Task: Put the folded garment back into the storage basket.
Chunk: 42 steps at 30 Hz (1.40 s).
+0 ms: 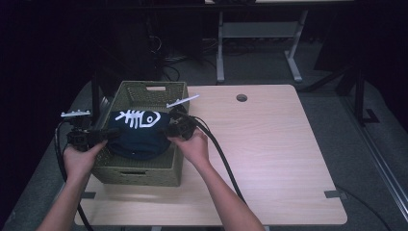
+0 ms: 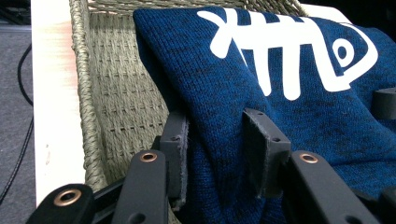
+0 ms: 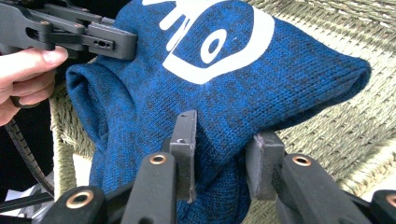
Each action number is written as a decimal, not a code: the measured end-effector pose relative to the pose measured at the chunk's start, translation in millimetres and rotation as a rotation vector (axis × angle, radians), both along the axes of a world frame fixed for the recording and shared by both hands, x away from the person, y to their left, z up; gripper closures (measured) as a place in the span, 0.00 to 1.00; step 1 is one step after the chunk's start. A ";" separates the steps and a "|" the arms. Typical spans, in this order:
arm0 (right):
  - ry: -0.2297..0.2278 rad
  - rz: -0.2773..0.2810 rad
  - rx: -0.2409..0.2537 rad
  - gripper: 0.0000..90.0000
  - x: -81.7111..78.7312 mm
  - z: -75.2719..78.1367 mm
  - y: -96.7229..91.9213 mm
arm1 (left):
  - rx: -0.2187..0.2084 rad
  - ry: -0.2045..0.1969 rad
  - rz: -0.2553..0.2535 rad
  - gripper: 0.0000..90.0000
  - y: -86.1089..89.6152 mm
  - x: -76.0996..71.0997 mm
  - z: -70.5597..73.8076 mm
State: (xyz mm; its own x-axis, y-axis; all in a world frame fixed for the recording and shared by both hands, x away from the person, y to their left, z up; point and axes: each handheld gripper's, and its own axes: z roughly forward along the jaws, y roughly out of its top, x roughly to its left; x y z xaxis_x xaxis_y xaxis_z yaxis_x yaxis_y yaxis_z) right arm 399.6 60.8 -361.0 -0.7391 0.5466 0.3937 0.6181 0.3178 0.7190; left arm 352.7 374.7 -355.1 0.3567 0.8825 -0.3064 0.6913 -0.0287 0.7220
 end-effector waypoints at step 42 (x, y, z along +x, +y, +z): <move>-0.091 -0.034 0.105 0.40 2.1 41.3 -84.6 | -0.032 -0.136 -0.087 0.43 -57.3 -3.2 30.6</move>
